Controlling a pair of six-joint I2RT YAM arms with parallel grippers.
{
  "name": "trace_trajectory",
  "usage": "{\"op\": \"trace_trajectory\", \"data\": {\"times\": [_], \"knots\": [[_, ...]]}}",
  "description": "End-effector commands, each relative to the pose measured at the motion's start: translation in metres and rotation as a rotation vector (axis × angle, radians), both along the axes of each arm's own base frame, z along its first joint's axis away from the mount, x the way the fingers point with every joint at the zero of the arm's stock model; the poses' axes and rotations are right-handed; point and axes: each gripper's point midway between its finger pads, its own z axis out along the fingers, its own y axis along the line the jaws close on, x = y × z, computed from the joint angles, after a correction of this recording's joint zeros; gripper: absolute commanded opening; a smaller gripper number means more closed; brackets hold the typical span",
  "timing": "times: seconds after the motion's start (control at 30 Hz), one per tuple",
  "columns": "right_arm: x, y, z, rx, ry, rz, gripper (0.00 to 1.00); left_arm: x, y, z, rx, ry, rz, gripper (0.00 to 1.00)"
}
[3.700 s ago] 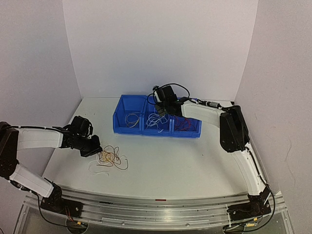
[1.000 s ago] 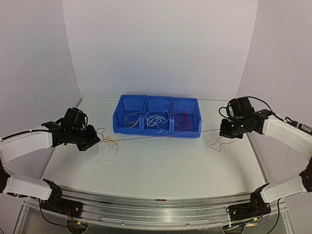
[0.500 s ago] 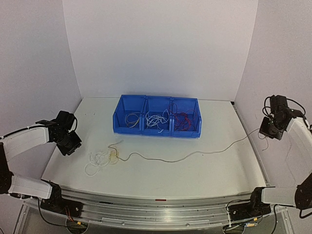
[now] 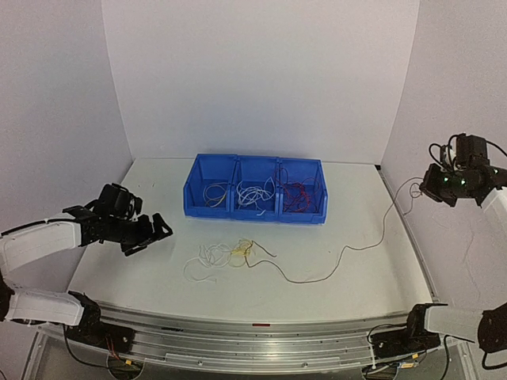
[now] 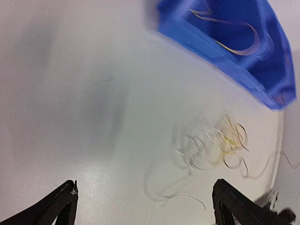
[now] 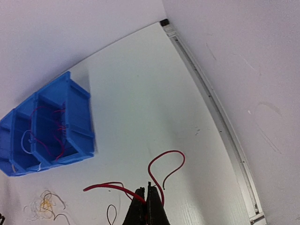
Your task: Untangle the cables
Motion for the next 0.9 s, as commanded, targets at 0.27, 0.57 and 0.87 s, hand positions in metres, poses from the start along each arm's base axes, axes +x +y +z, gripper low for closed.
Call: {"op": "trace_trajectory", "data": {"times": [0.27, 0.57, 0.87], "knots": [[-0.003, 0.048, 0.023, 0.196, -0.074, 0.198, 0.0, -0.036, -0.197, 0.035, 0.244, -0.353, -0.719, 0.99], [-0.002, 0.071, 0.02, 0.283, -0.057, 0.315, 0.0, -0.008, -0.226, -0.041, 0.549, -0.272, -0.898, 0.68], [-0.009, 0.065, -0.051, 0.26, 0.162, 0.253, 0.06, -0.003, -0.223, -0.067, 0.495, -0.228, -0.917, 0.43]]}}
